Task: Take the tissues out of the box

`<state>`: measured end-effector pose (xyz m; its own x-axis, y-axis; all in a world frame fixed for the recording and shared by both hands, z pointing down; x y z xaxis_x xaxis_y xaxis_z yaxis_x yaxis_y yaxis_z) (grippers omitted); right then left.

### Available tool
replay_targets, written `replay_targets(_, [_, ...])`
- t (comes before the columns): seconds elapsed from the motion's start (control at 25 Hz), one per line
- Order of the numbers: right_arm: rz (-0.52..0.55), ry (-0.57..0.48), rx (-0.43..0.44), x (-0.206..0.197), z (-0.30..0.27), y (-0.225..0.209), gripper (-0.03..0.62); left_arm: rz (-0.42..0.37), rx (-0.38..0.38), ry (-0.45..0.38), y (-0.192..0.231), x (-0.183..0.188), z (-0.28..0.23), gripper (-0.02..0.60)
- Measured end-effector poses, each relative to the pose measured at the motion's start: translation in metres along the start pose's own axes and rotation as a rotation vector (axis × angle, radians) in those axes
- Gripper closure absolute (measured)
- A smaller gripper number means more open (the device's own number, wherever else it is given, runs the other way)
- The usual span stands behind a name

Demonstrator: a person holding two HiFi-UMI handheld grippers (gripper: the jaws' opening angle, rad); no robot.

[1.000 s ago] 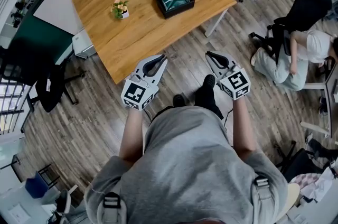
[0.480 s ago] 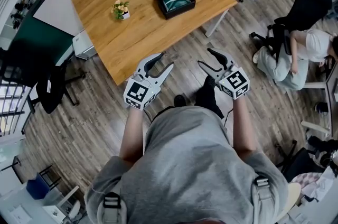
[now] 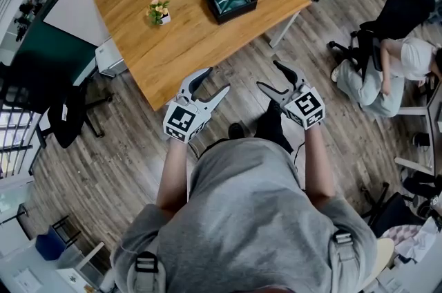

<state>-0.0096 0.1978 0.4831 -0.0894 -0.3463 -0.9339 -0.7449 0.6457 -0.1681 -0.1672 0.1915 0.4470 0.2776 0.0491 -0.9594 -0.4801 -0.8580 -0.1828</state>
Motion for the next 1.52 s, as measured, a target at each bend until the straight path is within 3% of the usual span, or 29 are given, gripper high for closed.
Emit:
replay_targets(0.52, [-0.017,0.007,-0.009,-0.006,0.002,-0.019,0.256,0.001,-0.004,0.025,0.003,0.000,-0.018,0.318])
replay_targets(0.84, [-0.035,0.006,-0.002,0.002,-0.004,-0.057,0.256,-0.006,-0.013,0.081,0.014,0.001,-0.054,0.317])
replay_targets(1.52, [0.002,0.053,0.093,0.022,-0.036,-0.162,0.258,0.052,0.073,0.122,0.057,0.015,-0.148,0.318])
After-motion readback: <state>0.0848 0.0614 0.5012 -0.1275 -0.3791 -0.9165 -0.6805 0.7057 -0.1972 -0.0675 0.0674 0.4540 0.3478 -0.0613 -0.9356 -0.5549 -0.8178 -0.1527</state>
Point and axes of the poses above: the fingertips, and each gripper's own axes: z backward along the fingers, y to its left, x out of its top, the point moved 2 cm from there along z, backward along the fingers, and after that the axes turned 11 degrees about -z, right-handed, at the moved point
